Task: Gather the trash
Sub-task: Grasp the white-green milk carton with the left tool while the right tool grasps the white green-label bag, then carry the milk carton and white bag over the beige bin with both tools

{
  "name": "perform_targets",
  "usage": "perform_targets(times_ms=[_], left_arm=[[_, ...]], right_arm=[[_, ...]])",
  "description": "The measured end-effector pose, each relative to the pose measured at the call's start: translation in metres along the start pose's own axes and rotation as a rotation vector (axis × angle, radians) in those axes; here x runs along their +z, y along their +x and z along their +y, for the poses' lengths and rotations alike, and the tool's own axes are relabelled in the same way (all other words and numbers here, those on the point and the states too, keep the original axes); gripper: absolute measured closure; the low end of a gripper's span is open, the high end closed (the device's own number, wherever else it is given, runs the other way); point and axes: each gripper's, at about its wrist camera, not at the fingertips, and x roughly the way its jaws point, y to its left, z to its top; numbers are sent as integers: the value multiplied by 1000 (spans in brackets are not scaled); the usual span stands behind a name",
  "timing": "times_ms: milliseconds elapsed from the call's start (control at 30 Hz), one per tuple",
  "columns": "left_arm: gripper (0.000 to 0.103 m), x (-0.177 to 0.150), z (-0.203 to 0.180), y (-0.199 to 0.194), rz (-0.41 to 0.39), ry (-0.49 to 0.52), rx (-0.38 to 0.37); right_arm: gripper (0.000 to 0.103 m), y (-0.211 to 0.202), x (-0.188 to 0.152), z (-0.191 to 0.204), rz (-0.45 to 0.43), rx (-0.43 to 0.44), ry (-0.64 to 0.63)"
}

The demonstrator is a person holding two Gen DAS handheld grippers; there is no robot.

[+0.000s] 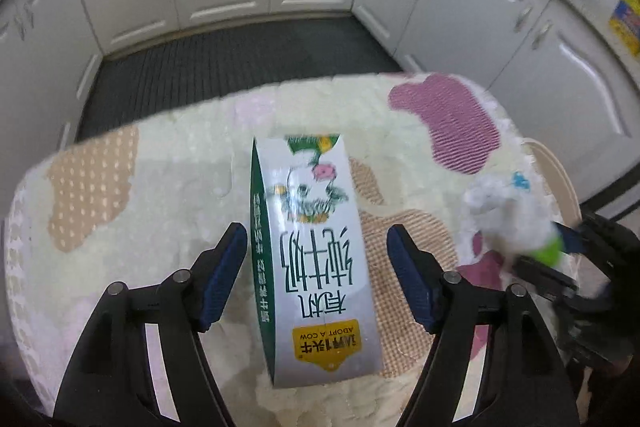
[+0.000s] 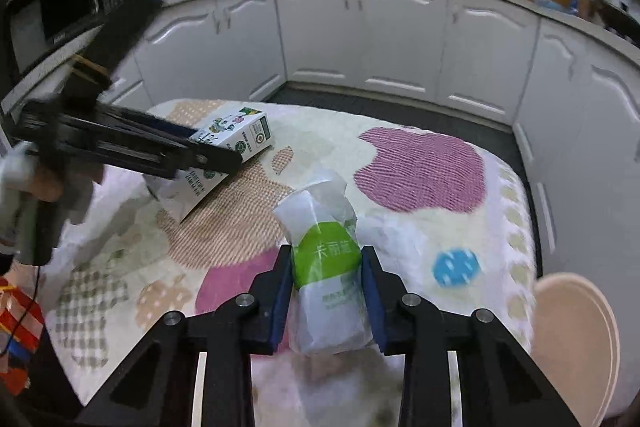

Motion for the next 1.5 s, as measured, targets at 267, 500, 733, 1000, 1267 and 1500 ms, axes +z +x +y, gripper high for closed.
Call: perform_targets(times_ms=[267,500,733,1000,1267,1500], left_arm=[[52,-27,-13,-22,-34,-17,-38],[53,-52,-58,-64,-114,27,-73],[52,-68,-119,-91,-172,96,-97],[52,-71,-176,-103,-217,175,-113],[52,-65,-223,-96,-232,232,-128],[52,-59,-255,-80,-227,269,-134]], right_arm=[[71,-36,-22,5,-42,-31,44],[71,-72,-37,5,-78,-76,90],[71,-118,-53,-7,-125,-134,128],[71,-163,-73,-36,-161,-215,183],[71,-181,-94,-65,-166,-276,252],[71,-186,-109,-90,-157,-307,315]])
